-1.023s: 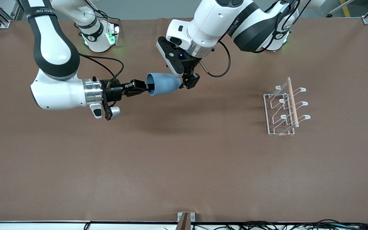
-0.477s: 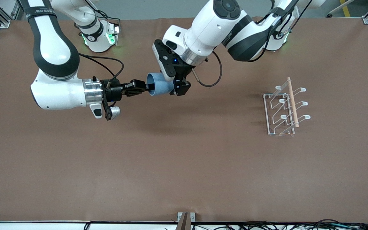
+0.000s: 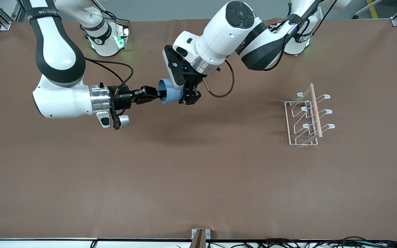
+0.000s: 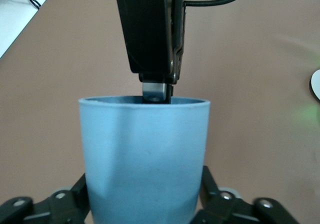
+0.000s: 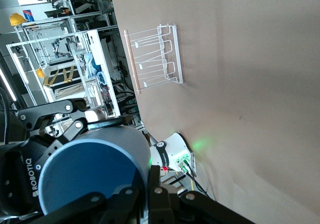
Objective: Hang cup on cup holder
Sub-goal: 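Grasp the cup rim with the left gripper beside the right gripper, then carry the cup to the rack with the left gripper while the right gripper withdraws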
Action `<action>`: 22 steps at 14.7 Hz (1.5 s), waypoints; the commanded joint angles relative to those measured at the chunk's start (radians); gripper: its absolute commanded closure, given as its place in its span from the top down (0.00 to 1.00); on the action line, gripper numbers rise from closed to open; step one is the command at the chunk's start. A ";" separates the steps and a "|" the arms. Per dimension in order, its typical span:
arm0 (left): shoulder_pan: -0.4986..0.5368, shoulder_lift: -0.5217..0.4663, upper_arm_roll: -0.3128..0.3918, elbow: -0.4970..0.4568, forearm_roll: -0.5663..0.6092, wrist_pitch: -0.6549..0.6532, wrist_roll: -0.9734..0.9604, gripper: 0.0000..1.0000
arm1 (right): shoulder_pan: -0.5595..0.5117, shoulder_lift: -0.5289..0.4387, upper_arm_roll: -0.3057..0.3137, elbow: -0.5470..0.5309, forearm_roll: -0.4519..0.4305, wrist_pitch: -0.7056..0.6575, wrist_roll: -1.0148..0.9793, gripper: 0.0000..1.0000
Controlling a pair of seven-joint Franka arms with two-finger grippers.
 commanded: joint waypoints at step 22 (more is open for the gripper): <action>0.317 -0.054 0.007 0.015 0.717 -0.699 0.348 0.39 | -0.295 -0.040 -0.024 0.037 -0.740 0.040 0.000 1.00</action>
